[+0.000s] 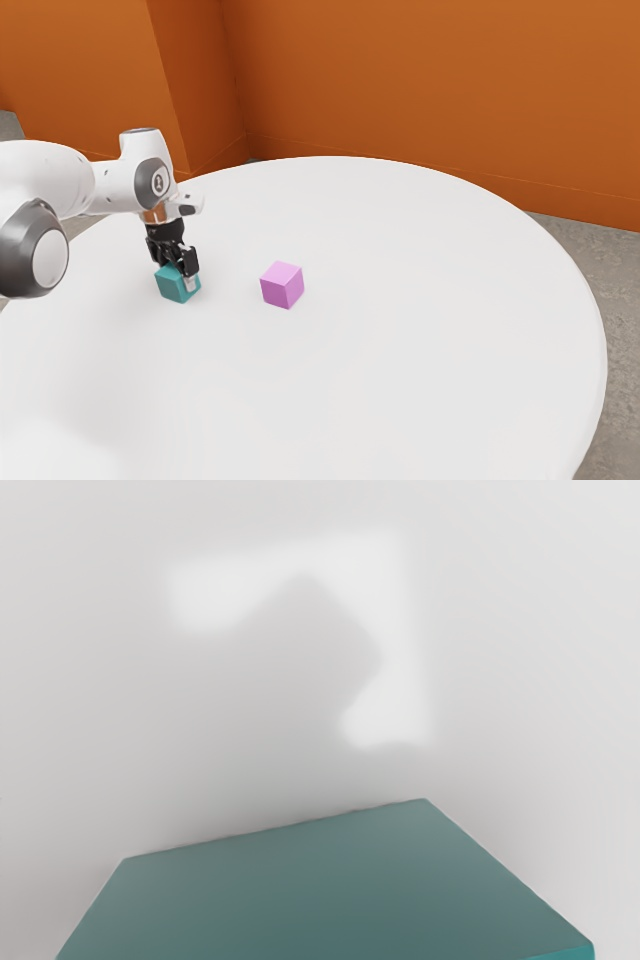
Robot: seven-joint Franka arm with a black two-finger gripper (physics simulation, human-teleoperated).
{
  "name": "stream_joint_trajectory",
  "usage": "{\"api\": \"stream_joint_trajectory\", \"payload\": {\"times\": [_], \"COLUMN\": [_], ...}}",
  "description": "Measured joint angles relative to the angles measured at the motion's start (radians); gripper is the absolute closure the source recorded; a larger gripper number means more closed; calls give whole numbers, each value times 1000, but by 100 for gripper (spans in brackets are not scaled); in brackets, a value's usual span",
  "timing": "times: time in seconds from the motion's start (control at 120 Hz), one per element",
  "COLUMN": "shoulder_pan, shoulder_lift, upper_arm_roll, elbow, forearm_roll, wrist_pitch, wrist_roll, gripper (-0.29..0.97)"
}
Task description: Pick up the blue block with one arm, and put the blue block on the pink block with one arm
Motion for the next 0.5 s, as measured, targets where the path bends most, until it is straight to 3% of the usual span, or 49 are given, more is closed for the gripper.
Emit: {"api": "stream_joint_trajectory", "payload": {"times": [0.5], "shoulder_pan": [0], "shoulder_lift": [-8], "upper_arm_roll": [0], "elbow": [0], "forearm_roll": [-5], "wrist_pitch": [-8], "wrist_roll": [-4], "gripper": [27]}}
